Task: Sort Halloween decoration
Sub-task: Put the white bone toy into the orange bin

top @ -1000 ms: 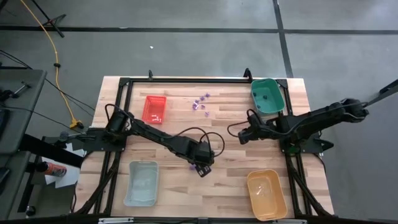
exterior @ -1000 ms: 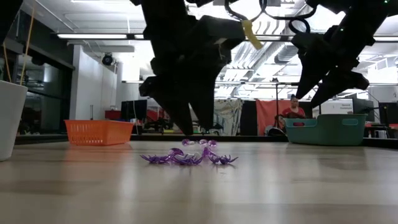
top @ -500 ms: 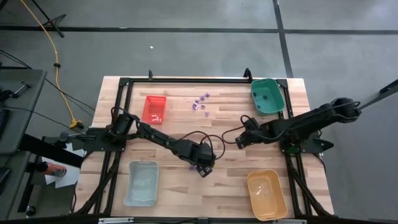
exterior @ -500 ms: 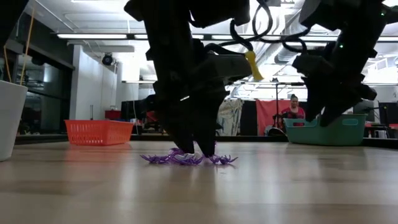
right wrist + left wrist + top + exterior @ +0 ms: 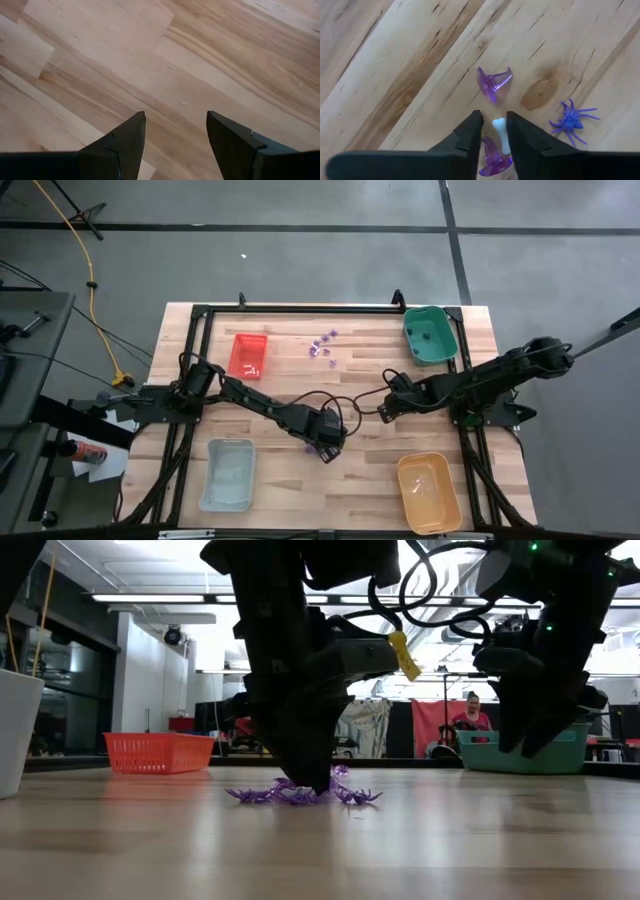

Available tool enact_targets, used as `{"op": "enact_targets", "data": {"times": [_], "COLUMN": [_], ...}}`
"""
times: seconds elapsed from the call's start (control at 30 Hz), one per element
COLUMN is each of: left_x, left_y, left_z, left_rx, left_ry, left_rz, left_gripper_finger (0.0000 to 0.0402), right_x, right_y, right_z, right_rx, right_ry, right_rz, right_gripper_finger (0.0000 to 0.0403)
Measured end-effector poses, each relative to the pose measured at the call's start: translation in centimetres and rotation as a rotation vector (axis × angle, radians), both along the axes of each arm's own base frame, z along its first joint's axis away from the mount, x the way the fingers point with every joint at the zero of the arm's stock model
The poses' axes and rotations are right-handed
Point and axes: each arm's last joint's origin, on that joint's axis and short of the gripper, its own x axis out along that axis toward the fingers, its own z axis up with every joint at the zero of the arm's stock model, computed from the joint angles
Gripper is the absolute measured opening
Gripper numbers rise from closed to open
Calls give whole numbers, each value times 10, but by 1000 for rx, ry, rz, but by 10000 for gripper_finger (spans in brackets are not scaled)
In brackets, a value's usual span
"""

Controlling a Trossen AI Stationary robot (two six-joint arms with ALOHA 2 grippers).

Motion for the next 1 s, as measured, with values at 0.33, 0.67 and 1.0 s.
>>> {"op": "enact_targets", "data": {"times": [0.33,0.67,1.0], "left_x": [0,-5,-18], "left_y": [0,12,33], "left_z": [0,27,98], "left_rx": [-8,-24,70], "left_ry": [6,-7,-183], "left_rz": [-2,-101,-200], "left_gripper_finger": [6,9,9], "right_x": [0,1,7], "right_y": [0,0,2], "right_z": [0,0,3], "right_rx": [-4,1,17], "right_ry": [6,0,-50], "right_rz": [13,33,104], "right_gripper_finger": [204,204,204]}}
